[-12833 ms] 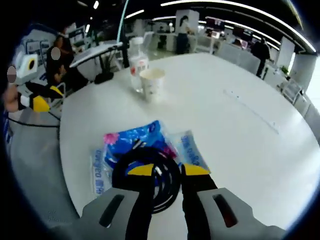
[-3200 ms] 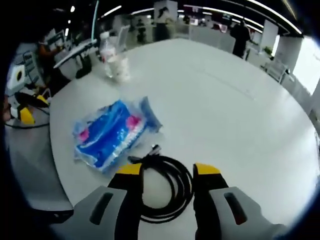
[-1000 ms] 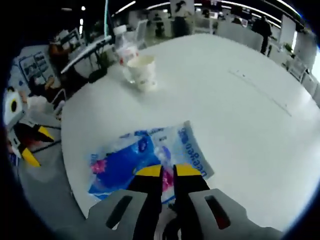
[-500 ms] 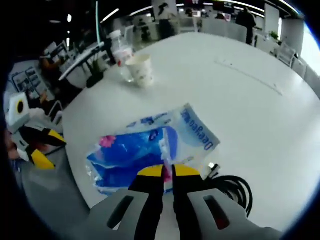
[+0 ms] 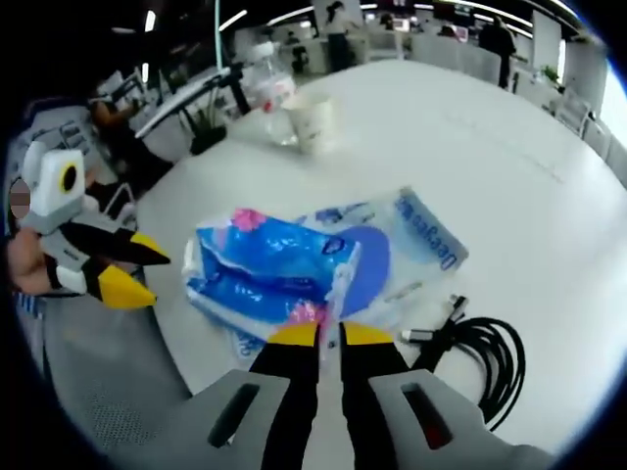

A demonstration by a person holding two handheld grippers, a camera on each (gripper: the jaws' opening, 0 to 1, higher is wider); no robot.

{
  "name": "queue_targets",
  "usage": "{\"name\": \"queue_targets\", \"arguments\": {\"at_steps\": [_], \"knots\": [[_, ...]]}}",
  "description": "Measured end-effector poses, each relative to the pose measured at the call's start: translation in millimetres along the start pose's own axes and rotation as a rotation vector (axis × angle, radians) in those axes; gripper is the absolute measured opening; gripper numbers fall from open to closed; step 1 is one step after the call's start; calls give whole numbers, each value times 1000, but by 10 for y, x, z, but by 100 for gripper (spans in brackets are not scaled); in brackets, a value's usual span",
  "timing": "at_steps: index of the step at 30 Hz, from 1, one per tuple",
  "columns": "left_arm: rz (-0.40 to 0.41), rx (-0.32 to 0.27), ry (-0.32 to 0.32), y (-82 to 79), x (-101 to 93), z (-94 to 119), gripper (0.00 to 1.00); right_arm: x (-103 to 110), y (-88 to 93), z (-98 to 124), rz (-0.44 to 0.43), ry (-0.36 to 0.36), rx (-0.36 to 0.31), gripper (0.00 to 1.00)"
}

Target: Arrange the tabletop items into an orderly group along one side of the table until the central work area is clear of visible clutter.

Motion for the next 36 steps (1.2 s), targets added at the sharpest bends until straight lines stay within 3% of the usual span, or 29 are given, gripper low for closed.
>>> {"name": "queue_targets", "arguments": {"at_steps": [5, 13, 16, 20, 25, 36], "knots": [[10, -7, -10, -66, 7, -91, 30, 43, -3, -52, -4, -3, 12, 12], [36, 1, -21, -80, -19, -224, 22, 67, 35, -149, -50, 1, 16, 9], [20, 6, -26, -76, -23, -252, 17, 92, 28, -141, -44, 9, 11, 3], [11, 3, -45, -88, 27, -253, 3, 77, 51, -115, -53, 14, 7, 1], [10, 13, -37, -95, 34, -261, 2, 36, 68, -23, -74, 23, -19, 0], [-45, 34, 12, -191, -145, -376, 2, -95, 147, 158, -135, 78, -66, 0]]}}
Point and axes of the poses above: the point that each gripper's makers call its tool centre point, and the gripper's own axes: z roughly backward along the fingers, x roughly to its left, y roughly out of its underside, the point moved 7 cm from there along z, roughly backward along the fingers, and after that the axes turned 11 degrees about z, right-handed, at the moved point
